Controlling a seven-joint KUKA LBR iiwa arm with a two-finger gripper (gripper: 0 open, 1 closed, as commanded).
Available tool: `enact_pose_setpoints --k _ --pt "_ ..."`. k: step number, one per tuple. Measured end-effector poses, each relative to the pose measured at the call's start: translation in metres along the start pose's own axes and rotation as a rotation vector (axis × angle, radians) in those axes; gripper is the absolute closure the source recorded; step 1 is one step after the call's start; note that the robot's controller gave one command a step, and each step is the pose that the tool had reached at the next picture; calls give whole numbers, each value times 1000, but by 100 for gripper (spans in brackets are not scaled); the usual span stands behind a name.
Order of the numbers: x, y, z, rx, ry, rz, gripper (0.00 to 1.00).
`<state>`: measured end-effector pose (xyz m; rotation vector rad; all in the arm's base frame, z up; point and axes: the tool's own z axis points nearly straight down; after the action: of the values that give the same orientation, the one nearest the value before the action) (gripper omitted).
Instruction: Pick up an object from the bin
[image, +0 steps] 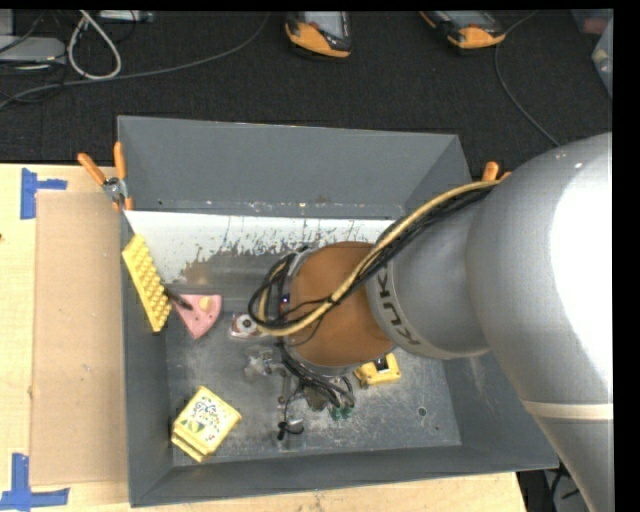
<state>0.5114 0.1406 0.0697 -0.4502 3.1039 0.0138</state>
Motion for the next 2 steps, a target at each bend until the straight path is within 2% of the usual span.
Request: enact_pose_setpoints --k 1,2 --pt "-37 33 1 0 -3 -37 0" --pt "6 76 0 1 -4 -55 0"
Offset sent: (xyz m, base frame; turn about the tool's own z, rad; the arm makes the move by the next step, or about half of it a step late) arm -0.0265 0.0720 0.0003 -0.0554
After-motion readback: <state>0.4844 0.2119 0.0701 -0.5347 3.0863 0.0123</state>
